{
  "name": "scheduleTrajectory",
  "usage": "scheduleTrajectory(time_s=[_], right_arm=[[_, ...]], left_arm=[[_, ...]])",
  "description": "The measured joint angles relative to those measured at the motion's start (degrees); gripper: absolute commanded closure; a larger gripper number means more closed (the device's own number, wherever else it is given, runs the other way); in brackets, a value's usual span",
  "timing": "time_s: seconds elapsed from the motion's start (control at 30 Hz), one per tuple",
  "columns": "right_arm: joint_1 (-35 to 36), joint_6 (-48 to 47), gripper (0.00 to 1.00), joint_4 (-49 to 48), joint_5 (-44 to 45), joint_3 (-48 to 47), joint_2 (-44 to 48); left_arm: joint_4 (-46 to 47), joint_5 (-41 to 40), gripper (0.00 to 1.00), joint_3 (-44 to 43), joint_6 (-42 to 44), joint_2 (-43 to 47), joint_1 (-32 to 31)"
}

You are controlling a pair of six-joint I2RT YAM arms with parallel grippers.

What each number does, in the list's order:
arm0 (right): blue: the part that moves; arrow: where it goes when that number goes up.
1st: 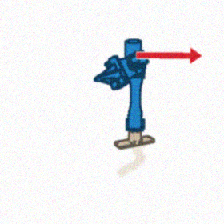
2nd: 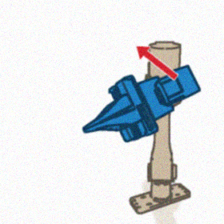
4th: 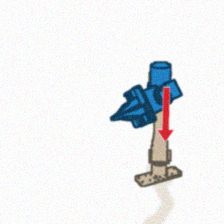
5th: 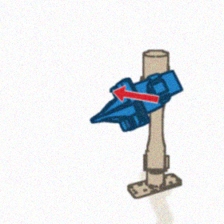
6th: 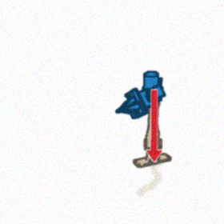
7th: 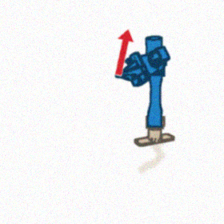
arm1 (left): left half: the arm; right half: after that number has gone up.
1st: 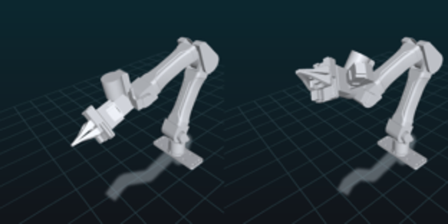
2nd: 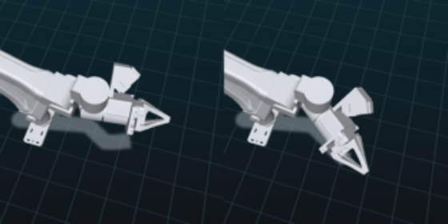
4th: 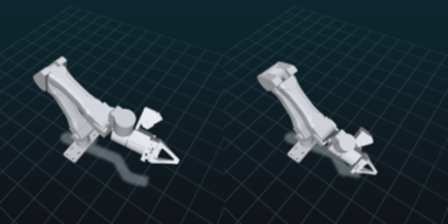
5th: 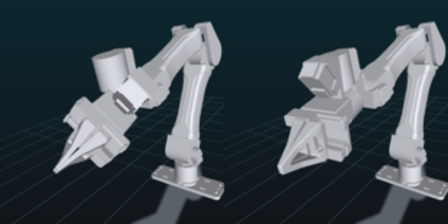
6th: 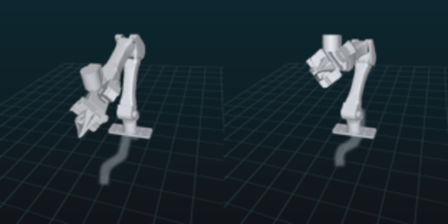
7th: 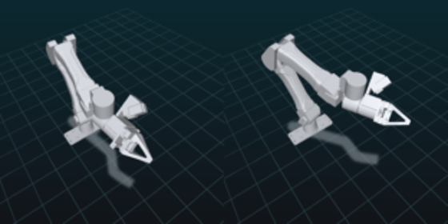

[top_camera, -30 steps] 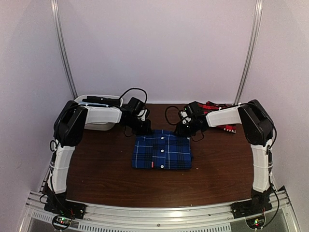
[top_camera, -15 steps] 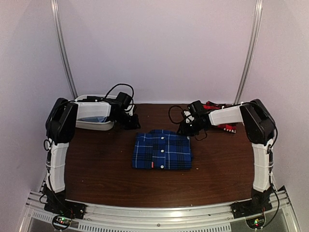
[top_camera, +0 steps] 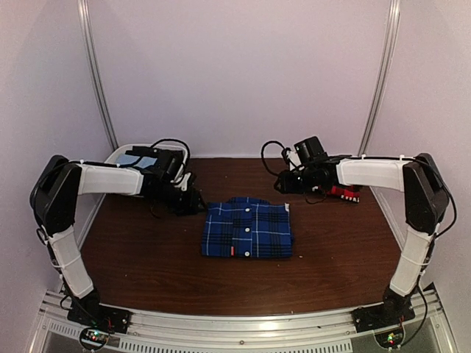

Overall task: Fold and stack the long sleeve shirts
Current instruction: Pick up the square-folded shirt from the center of the board.

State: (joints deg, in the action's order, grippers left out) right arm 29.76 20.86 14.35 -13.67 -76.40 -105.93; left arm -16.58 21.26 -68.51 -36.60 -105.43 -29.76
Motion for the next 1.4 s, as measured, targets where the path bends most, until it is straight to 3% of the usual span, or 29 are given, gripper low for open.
scheduleTrajectory(time_s=[0.27, 0.73, 0.93, 1.17, 1.27, 1.4], right_arm=[[1.6, 0.4, 0.75, -0.5, -1.0, 7.7, 0.5], [1.0, 0.4, 0.76, -3.8, -1.2, 10.8, -4.1], [0.6, 0.4, 0.76, -4.8, -1.1, 11.4, -4.1], [0.6, 0.4, 0.75, -4.9, -1.0, 11.4, -4.1], [0.6, 0.4, 0.75, -4.7, -0.8, 11.4, -3.9], [0.6, 0.3, 0.75, -4.4, -0.2, 11.4, -3.6]], left_arm=[[3.1, 5.0, 0.5, 7.3, -2.2, 0.2, -1.2], [4.6, 4.5, 0.54, 7.7, -2.9, -2.4, -3.8], [4.5, 2.5, 0.64, 6.1, -3.3, -3.7, -5.1], [5.2, 1.8, 0.85, 5.8, -4.7, -4.6, -5.6], [6.3, 2.5, 0.98, 5.8, -6.0, -5.2, -5.7], [8.0, 3.5, 1.0, 5.9, -8.0, -5.3, -6.1]])
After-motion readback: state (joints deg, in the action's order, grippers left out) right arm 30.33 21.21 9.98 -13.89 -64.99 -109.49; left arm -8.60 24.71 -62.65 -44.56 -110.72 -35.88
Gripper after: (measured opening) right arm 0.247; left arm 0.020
